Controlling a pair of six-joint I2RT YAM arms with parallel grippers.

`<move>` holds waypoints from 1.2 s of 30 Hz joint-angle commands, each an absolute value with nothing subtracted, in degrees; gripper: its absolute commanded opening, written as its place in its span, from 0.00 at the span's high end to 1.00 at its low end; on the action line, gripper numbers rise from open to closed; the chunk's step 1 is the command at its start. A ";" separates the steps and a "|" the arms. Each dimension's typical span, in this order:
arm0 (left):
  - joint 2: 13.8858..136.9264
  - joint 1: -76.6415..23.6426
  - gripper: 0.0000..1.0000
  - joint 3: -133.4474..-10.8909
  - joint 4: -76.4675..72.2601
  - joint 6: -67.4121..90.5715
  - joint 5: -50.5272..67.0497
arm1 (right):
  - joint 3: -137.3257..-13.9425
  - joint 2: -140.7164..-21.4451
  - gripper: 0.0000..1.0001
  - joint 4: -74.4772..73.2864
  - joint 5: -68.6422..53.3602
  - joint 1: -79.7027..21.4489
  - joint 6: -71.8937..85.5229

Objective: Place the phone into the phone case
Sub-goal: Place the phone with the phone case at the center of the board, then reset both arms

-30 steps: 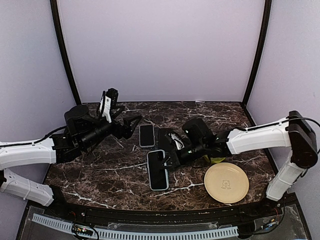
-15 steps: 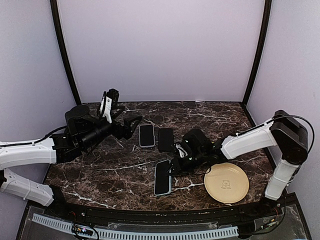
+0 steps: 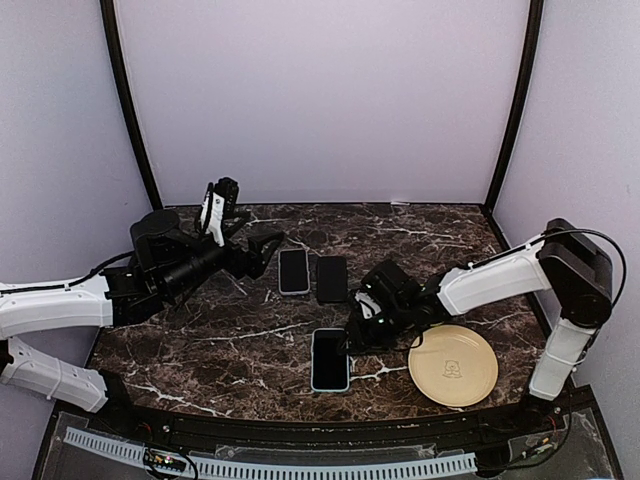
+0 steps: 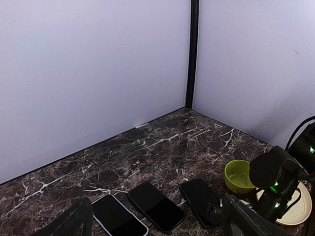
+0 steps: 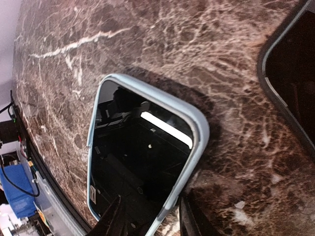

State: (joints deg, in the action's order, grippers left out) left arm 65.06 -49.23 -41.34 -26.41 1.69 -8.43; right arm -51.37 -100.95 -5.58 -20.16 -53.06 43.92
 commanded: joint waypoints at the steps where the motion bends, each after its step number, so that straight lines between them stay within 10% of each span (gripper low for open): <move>1: 65.17 -49.16 0.07 -43.40 -26.04 0.80 -8.34 | -54.41 -99.12 0.57 -11.77 -15.48 -52.89 40.59; 12: 65.74 -49.21 0.06 -43.13 -26.38 0.44 -9.43 | -68.91 -96.99 0.02 -26.38 -3.47 -52.92 28.25; 36: 78.94 -32.28 0.01 -40.49 -31.61 5.77 -16.08 | -73.45 -96.34 0.01 1.87 -3.69 -23.73 14.45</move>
State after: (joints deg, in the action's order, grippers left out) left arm 77.89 -37.04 -40.56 -30.74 1.67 -16.38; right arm -76.93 -101.25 -4.38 -2.76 -29.19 15.57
